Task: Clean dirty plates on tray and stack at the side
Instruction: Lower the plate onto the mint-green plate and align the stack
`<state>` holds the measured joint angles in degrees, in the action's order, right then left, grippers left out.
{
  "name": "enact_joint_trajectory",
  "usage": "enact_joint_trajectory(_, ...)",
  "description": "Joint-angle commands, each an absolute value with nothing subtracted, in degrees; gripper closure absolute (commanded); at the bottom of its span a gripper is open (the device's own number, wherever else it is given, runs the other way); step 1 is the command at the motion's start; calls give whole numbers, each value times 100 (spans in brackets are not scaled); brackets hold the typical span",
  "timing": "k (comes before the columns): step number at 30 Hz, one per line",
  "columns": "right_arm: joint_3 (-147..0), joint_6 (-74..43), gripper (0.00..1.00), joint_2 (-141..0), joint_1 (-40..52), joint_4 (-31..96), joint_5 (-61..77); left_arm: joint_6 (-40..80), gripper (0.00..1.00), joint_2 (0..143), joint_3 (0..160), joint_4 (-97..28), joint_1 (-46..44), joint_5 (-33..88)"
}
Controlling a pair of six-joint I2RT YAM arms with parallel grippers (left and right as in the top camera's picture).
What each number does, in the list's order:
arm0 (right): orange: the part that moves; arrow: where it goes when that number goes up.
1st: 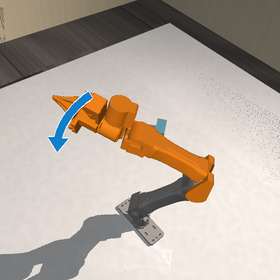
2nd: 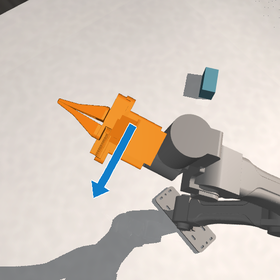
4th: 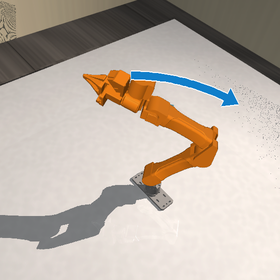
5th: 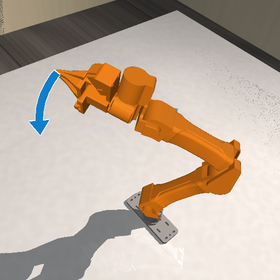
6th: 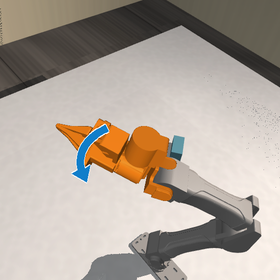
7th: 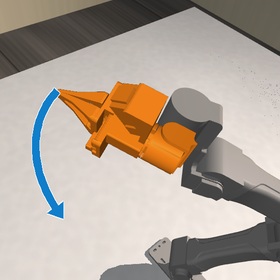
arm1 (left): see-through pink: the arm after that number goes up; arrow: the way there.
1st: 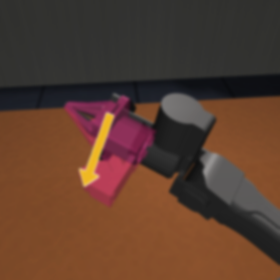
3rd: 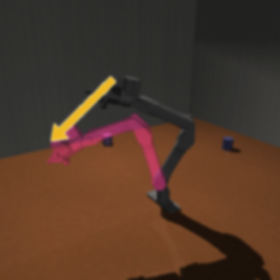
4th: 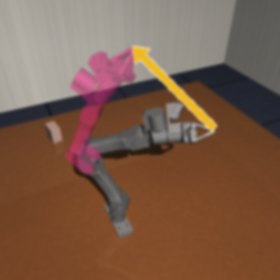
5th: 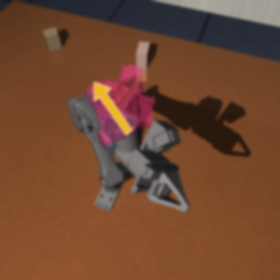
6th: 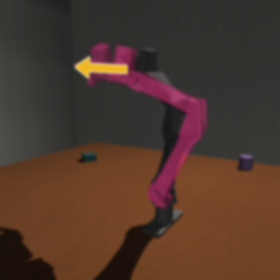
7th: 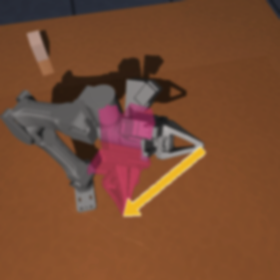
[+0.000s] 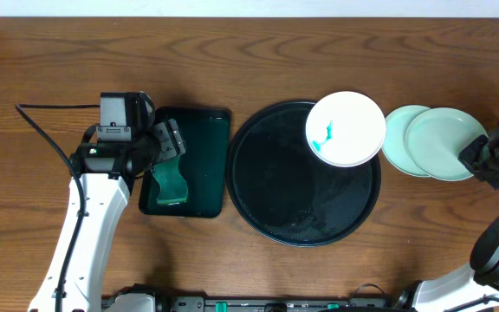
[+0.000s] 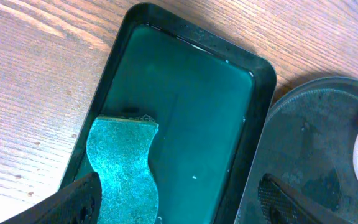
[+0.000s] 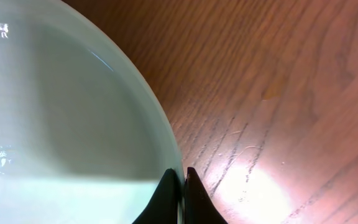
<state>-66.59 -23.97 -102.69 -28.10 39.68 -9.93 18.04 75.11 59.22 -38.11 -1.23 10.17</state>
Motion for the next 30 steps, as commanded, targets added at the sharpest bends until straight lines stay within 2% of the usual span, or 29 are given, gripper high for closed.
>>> enact_joint_trajectory(1,-6652,-2482,99,-10291,-2840,3988,-952,1782,19,7496,6025,-3813,-119,1026)
enact_joint_trajectory(8,-6652,-2482,99,-10291,-2840,4095,-926,1782,19,7496,6025,-3815,-119,1026)
enact_joint_trajectory(19,-6652,-2482,98,-10291,-2840,4075,-51,1782,19,7496,6025,-3815,-119,1026)
enact_joint_trajectory(21,-6652,-2482,92,-10291,-2840,4066,242,1782,19,7496,6025,-3815,-119,1026)
enact_joint_trajectory(27,-6652,-2480,86,-10291,-2840,4117,504,1782,19,7496,6025,-3815,-119,1026)
enact_joint_trajectory(30,-6652,-2477,69,-10291,-2840,4182,539,1782,19,7496,6025,-3815,-119,1026)
